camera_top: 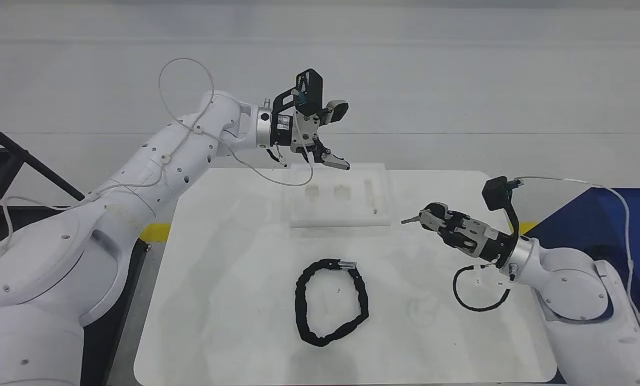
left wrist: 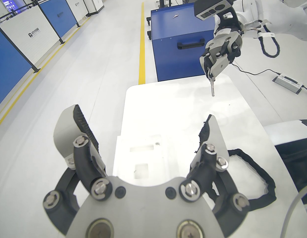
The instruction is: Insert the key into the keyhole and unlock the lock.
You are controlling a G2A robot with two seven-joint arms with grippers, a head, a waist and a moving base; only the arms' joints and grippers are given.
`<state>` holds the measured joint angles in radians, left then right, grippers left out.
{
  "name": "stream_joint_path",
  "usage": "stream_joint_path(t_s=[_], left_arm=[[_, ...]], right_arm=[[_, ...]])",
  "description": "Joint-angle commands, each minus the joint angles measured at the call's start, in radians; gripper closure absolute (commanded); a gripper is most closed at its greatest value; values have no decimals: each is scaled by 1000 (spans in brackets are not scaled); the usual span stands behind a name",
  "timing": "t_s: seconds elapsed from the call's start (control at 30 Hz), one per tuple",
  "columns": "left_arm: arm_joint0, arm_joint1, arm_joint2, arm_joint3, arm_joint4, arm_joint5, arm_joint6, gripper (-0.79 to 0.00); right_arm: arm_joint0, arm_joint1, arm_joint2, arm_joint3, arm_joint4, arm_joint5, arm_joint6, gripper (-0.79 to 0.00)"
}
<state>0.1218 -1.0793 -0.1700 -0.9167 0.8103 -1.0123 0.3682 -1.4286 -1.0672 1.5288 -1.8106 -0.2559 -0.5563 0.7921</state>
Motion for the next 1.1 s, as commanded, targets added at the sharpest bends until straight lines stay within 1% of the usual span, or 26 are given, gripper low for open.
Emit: stream_joint_path(t_s=[0.0, 0.1, 0.13, 0.27, 0.37, 0.57, 0.73, 0.87, 1.07], left_arm=[[7, 0, -3, -5, 0, 15, -7, -785], [27, 6, -23, -34, 14, 37, -36, -785], [36, 9, -28, -36, 32, 51, -48, -785], [90, 20, -41, -24, 112, 99, -40, -785], [151, 21, -39, 15, 177, 129, 6, -785], [238, 8, -31, 57, 317, 159, 143, -785], [283, -6, -26, 78, 401, 143, 239, -785], [311, -10, -16, 86, 495, 126, 313, -785], [343, -15, 0, 96, 620, 77, 370, -785]], right_arm=[[0, 0, 0, 0, 0, 0, 0, 0], [0, 0, 0, 0, 0, 0, 0, 0], [0, 0, 0, 0, 0, 0, 0, 0], [0, 0, 0, 0, 0, 0, 0, 0], [0, 0, 0, 0, 0, 0, 0, 0], [0, 0, 0, 0, 0, 0, 0, 0], [0, 0, 0, 0, 0, 0, 0, 0], [0, 0, 0, 0, 0, 0, 0, 0], [0, 0, 0, 0, 0, 0, 0, 0]])
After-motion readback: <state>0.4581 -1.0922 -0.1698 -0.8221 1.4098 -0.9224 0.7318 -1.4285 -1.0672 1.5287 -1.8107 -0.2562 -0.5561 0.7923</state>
